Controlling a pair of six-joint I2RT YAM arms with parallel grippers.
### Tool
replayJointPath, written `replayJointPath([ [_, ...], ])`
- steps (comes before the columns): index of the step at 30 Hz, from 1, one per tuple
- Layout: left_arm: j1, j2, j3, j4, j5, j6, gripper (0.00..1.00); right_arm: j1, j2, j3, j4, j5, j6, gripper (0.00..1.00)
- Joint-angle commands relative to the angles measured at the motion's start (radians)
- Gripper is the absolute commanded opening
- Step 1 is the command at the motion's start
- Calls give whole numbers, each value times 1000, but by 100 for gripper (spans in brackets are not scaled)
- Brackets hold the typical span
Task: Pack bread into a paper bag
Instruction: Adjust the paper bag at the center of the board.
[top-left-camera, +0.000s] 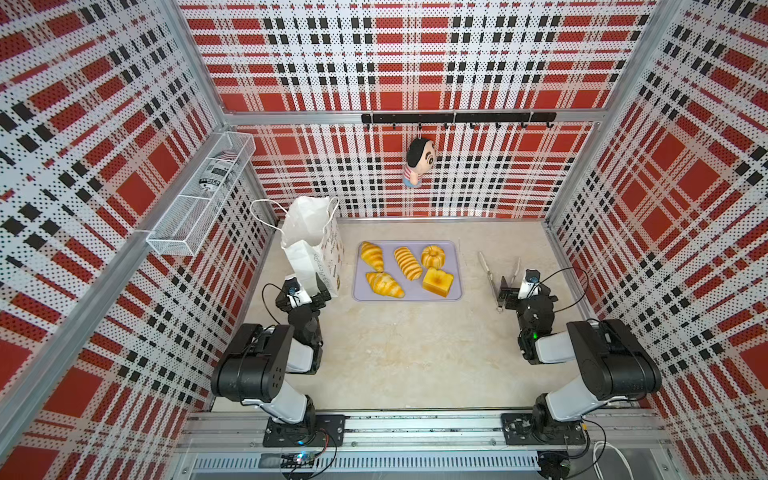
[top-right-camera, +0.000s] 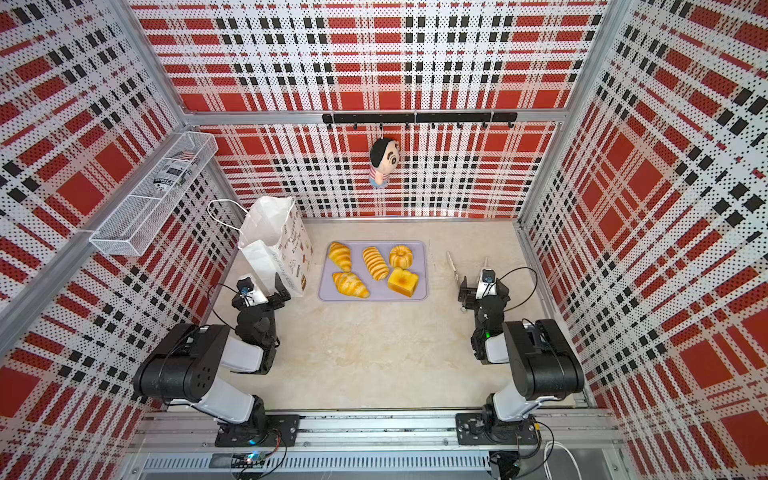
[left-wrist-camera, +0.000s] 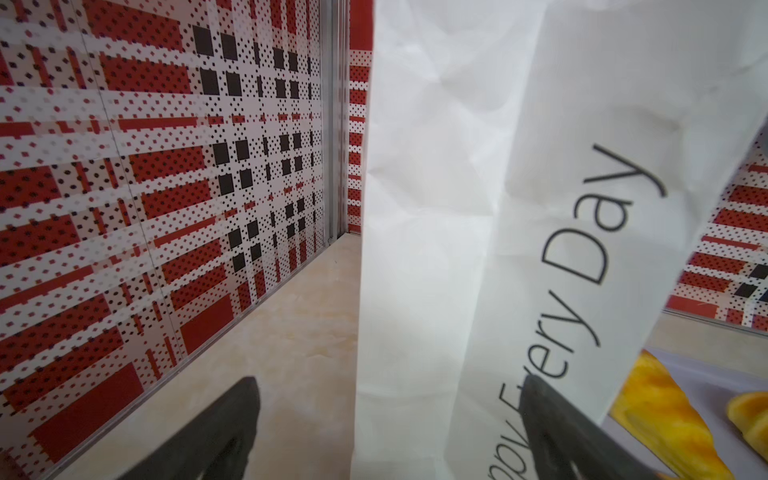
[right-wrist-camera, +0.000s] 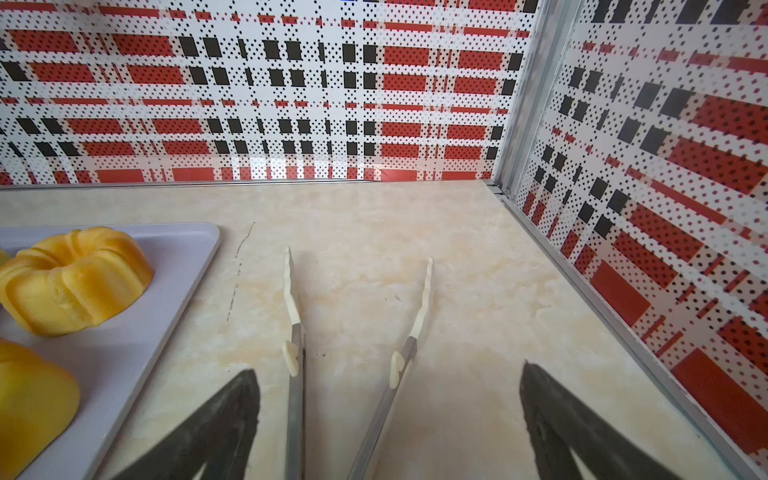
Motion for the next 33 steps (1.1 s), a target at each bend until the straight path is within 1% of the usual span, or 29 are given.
replayJointPath([
  [1, -2, 1, 5, 8, -8, 5, 98, -5, -4, 13, 0, -77, -21, 100],
  [24, -4, 2, 5, 8, -8, 6, 98, -6, -5, 14, -2, -77, -19, 100],
  [26, -4, -1, 5, 8, -8, 5, 98, -6, -14, 19, -18, -36, -6, 100],
  [29, -4, -1, 3, 10, -10, 6, 98, -6, -73, 46, -118, 19, 19, 100],
  [30, -13, -10, -2, 21, -25, 16, 98, -6, -81, 46, -122, 47, 23, 100],
  [31, -35, -39, -3, 2, -64, 31, 98, -6, -89, 45, -127, 56, 23, 100],
  [33, -84, -126, 24, -121, -194, 48, 98, -3, -122, 55, -175, 91, 31, 100],
])
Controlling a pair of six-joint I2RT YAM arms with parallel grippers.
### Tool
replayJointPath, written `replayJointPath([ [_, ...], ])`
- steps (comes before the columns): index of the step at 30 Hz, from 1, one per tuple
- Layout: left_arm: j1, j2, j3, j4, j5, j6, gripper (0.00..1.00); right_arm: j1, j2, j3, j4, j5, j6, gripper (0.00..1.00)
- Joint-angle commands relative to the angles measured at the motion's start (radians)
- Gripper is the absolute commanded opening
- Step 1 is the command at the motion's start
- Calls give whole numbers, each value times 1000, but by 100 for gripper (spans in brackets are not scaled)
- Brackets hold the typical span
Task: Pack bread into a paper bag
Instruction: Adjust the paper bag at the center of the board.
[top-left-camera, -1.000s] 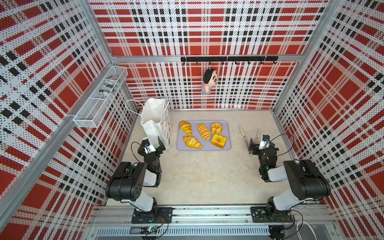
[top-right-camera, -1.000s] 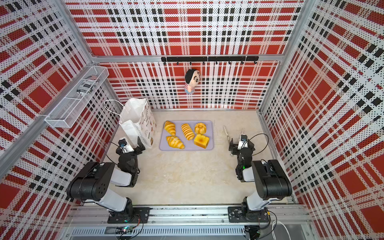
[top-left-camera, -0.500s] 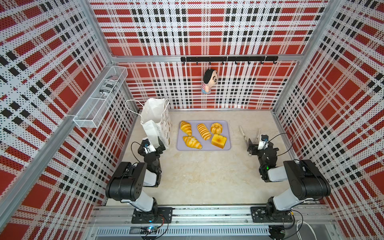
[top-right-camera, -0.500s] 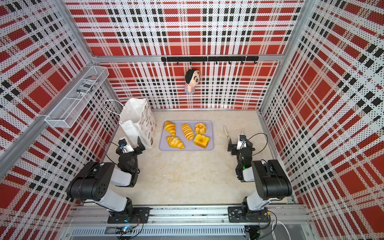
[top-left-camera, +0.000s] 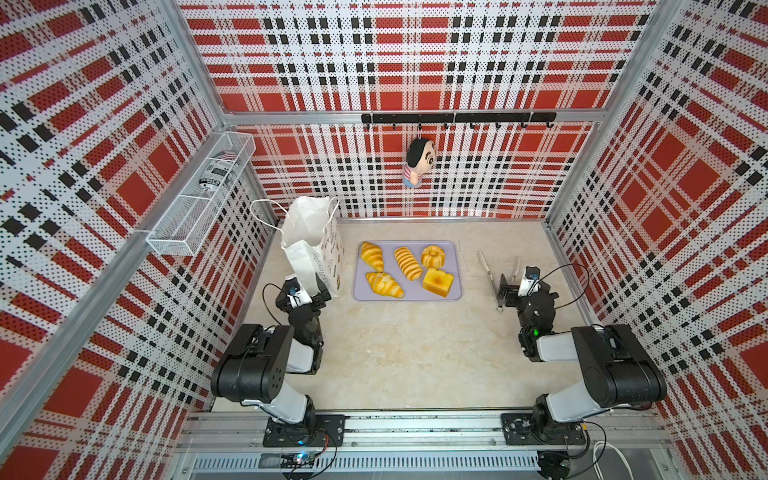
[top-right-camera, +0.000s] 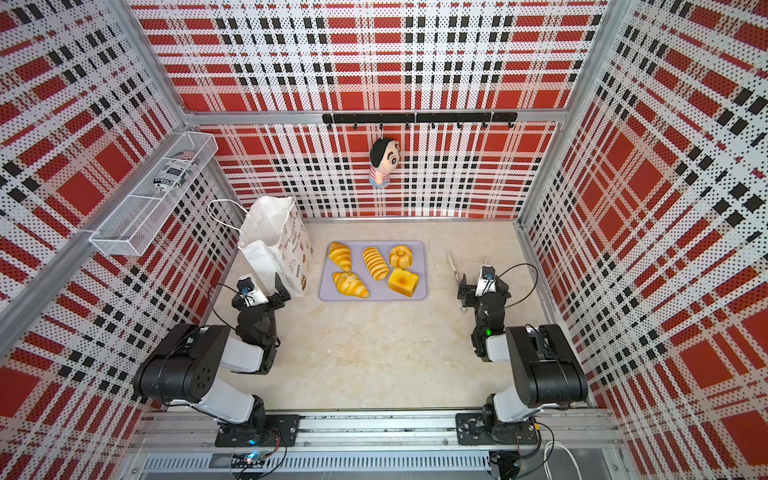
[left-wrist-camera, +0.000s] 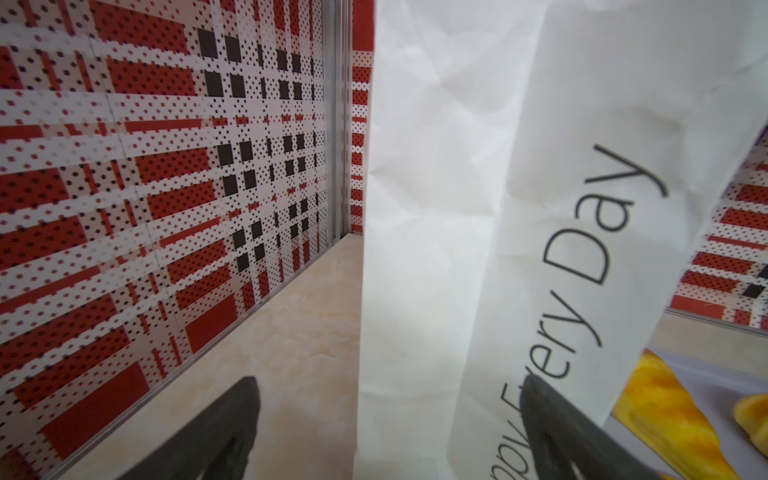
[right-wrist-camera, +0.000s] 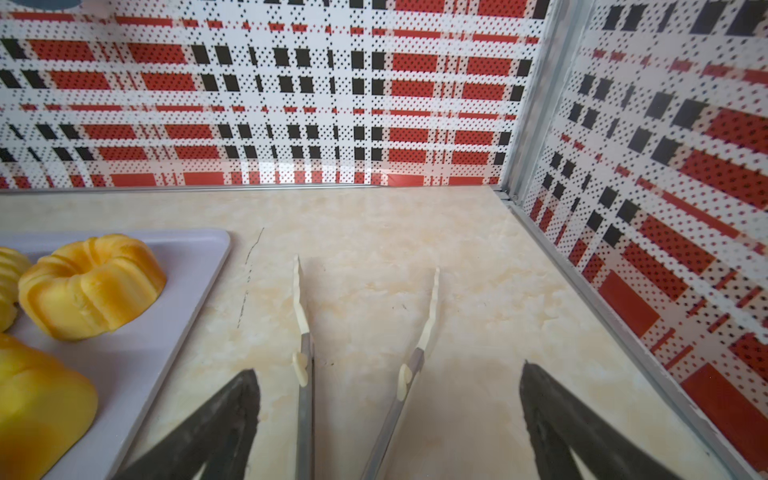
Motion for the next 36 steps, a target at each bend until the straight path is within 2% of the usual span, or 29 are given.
replayJointPath([
  [1, -47, -104, 29, -96, -151, 31, 98, -2, -70, 31, -108, 87, 30, 100],
  [6, -114, -162, 47, -121, -375, 51, 98, -3, -136, 116, -292, 121, 48, 100],
  [10, -228, -204, 128, -136, -666, 99, 98, -3, -205, 185, -430, 103, 76, 100],
  [13, -295, -223, 224, -221, -831, 142, 98, -2, -278, 235, -536, 60, 93, 100],
  [16, -369, -216, 294, -231, -1044, 168, 98, 1, -333, 301, -649, 37, 109, 100],
  [17, -385, -215, 311, -230, -1076, 195, 98, 0, -345, 321, -684, 36, 112, 100],
  [21, -444, -259, 360, -236, -1045, 306, 98, 2, -381, 380, -799, 15, 114, 100],
  [23, -472, -292, 415, -322, -1001, 347, 98, 4, -395, 390, -827, 15, 119, 100],
  [26, -496, -331, 549, -614, -986, 237, 98, 4, -412, 383, -835, -20, 134, 100],
  [28, -510, -367, 602, -744, -942, 182, 98, 5, -420, 378, -839, -31, 146, 100],
  [33, -535, -509, 565, -823, -939, 103, 98, 8, -427, 378, -848, -56, 147, 100],
  [35, -513, -531, 621, -1047, -887, 7, 98, 7, -430, 380, -851, -65, 146, 100],
  [36, -487, -520, 697, -1214, -828, -93, 98, 6, -431, 380, -851, -67, 147, 100],
])
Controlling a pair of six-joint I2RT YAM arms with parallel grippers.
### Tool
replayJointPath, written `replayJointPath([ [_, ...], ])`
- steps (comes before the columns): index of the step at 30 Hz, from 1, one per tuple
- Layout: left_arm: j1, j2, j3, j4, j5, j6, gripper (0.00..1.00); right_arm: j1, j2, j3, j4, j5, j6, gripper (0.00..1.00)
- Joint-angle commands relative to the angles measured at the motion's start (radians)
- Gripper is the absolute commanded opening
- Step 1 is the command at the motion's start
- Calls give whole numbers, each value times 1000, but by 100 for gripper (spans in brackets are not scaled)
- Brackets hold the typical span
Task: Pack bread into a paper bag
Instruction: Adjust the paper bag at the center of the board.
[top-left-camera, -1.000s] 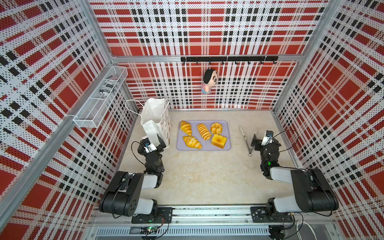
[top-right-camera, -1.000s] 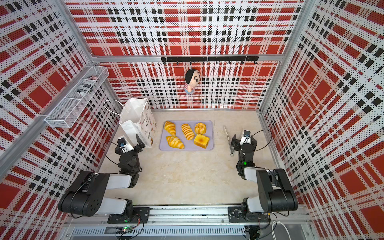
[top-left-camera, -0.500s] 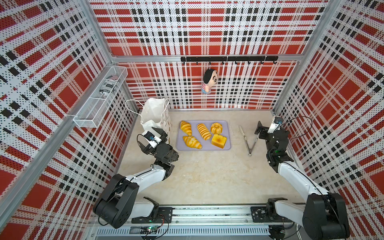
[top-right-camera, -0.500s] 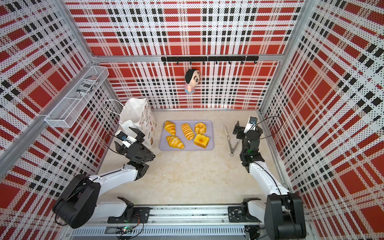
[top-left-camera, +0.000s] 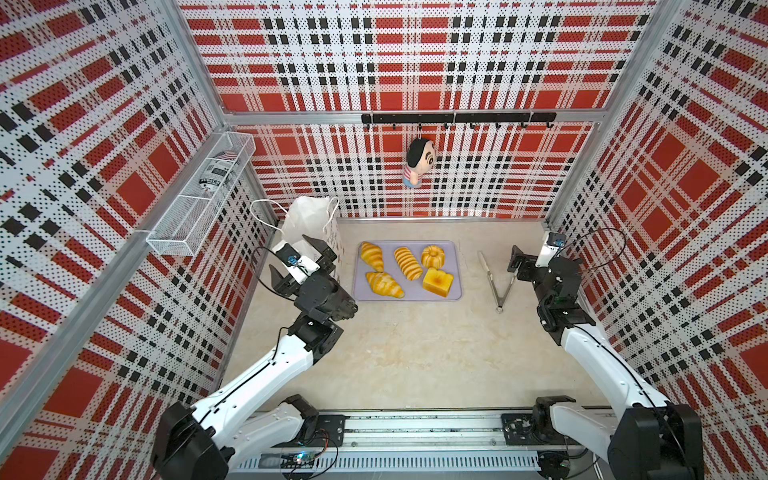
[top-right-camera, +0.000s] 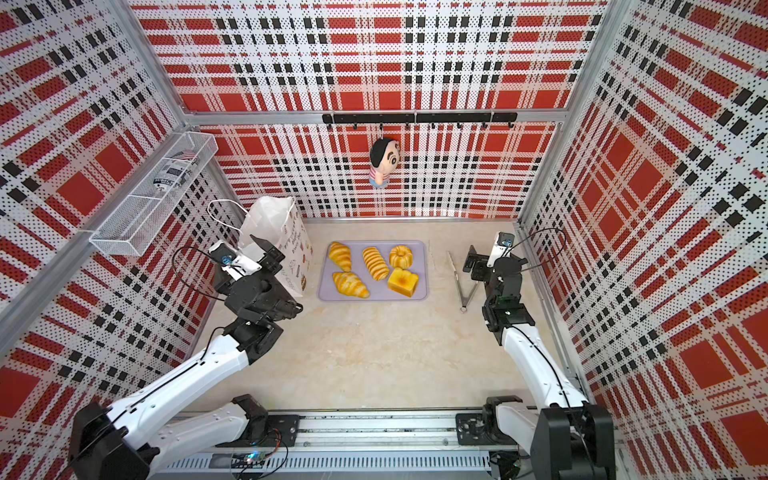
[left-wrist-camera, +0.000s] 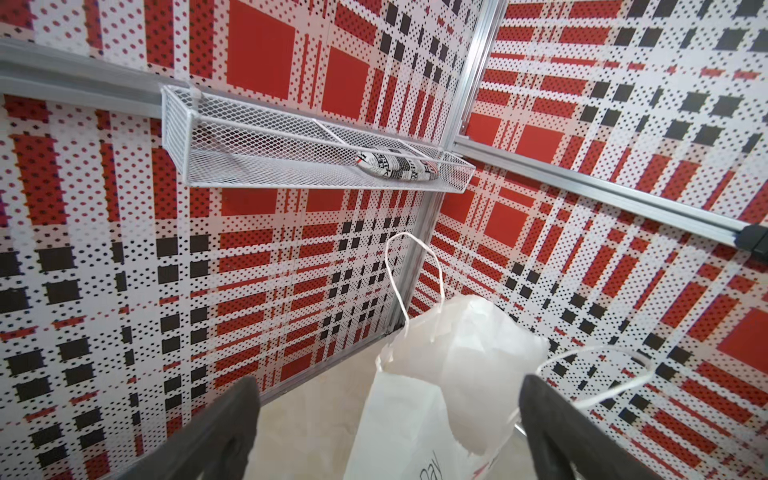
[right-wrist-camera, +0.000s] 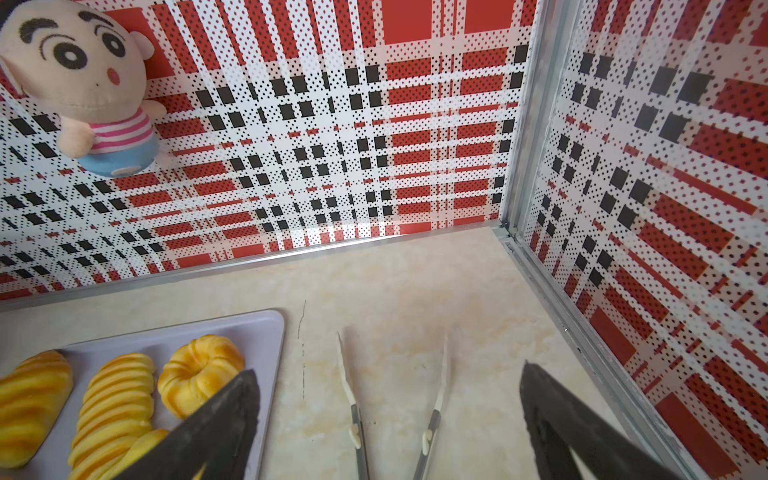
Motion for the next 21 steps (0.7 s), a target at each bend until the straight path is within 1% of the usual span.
replayJointPath([
  [1, 60, 25, 163, -508, 152, -247, 98, 6, -27, -1, -17, -29, 9, 100],
  [3, 105, 64, 267, -658, 259, -313, 98, 7, -26, 1, -16, -41, 11, 100],
  [6, 148, 104, 353, -730, 453, -313, 98, 7, -20, 5, -17, -60, 15, 100],
  [8, 168, 121, 390, -760, 503, -327, 98, 8, -22, 5, -18, -67, 18, 100],
  [11, 215, 134, 439, -795, 609, -329, 98, 8, -33, -6, -23, -75, 20, 100],
  [17, 313, 159, 509, -888, 782, -320, 98, 8, -28, 15, -93, -89, 25, 100],
  [19, 345, 181, 529, -939, 798, -332, 98, 7, -14, 35, -129, -100, 30, 100],
  [21, 409, 213, 545, -983, 874, -331, 98, 9, 1, 53, -160, -111, 29, 100],
])
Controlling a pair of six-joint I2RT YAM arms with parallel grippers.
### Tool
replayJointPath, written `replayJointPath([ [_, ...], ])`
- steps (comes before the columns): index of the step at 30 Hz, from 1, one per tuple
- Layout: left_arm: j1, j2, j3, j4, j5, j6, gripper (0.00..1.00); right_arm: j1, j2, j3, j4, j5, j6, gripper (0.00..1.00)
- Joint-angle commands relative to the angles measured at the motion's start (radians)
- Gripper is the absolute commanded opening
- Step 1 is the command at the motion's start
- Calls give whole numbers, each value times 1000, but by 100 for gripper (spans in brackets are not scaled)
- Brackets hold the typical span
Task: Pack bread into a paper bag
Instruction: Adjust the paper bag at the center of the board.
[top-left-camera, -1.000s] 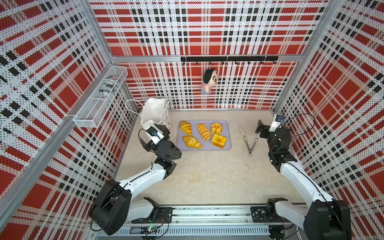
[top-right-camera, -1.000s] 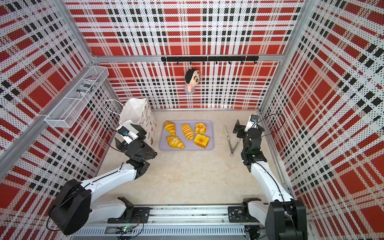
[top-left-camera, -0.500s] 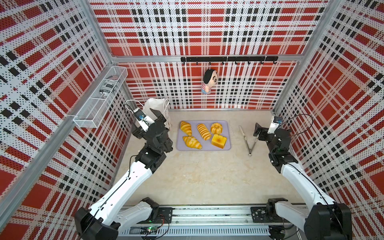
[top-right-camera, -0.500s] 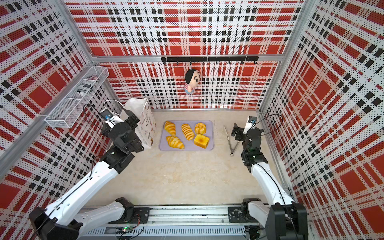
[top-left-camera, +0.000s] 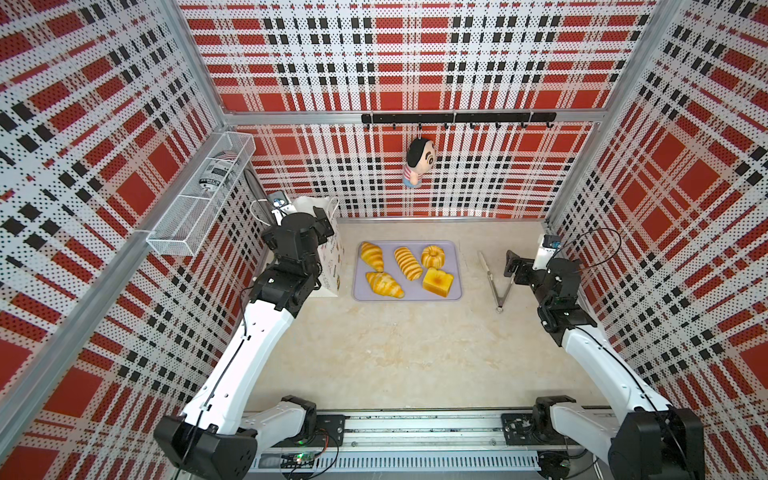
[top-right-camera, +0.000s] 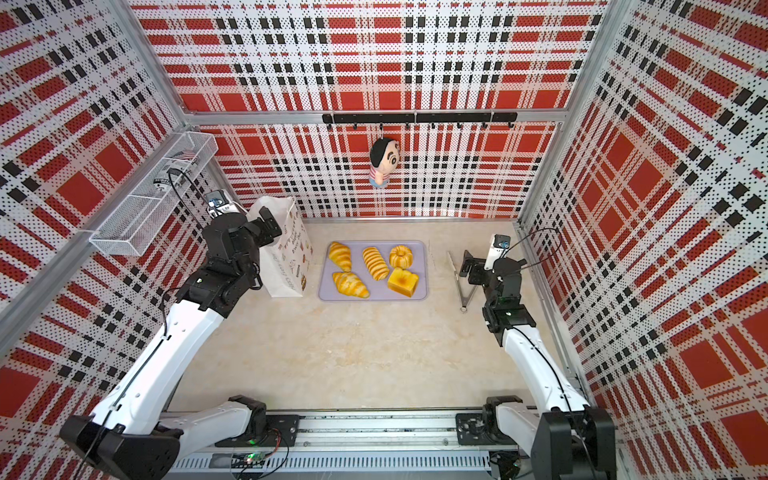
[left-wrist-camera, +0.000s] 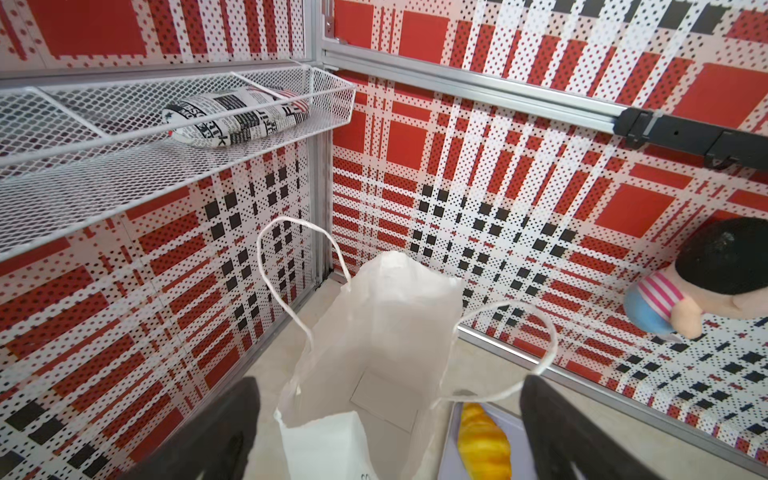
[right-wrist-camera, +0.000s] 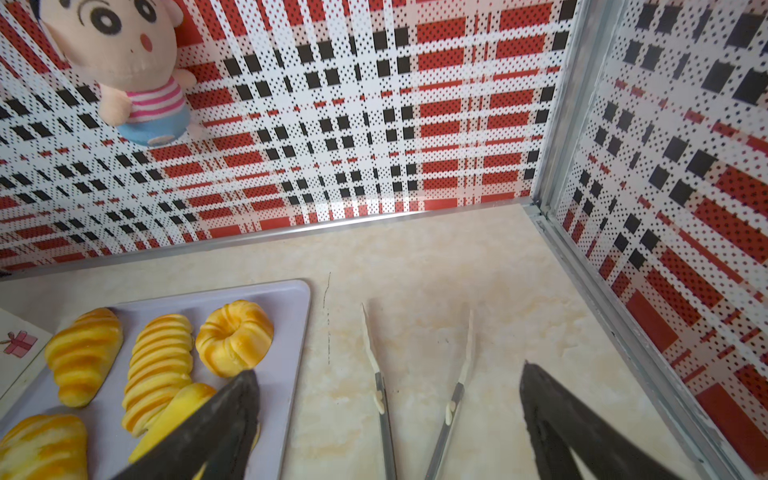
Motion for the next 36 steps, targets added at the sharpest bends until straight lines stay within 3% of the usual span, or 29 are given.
replayJointPath([
  [1, 75, 48, 27, -114, 145, -13, 98, 7, 15, 45, -66, -25, 10, 100],
  [12, 105, 210, 45, -170, 220, 31, 98, 9, 56, 46, -65, -62, 25, 100],
  [17, 102, 246, 92, -187, 192, 44, 99, 9, 66, 29, -57, -74, 38, 100],
  [25, 78, 298, 202, -245, 193, 85, 75, 10, 84, 4, -33, -102, 65, 100],
  [32, 73, 352, 269, -316, 178, 115, 65, 9, 75, 4, -36, -105, 68, 100],
  [36, 70, 361, 265, -317, 193, 118, 52, 9, 73, -2, -36, -101, 67, 100],
])
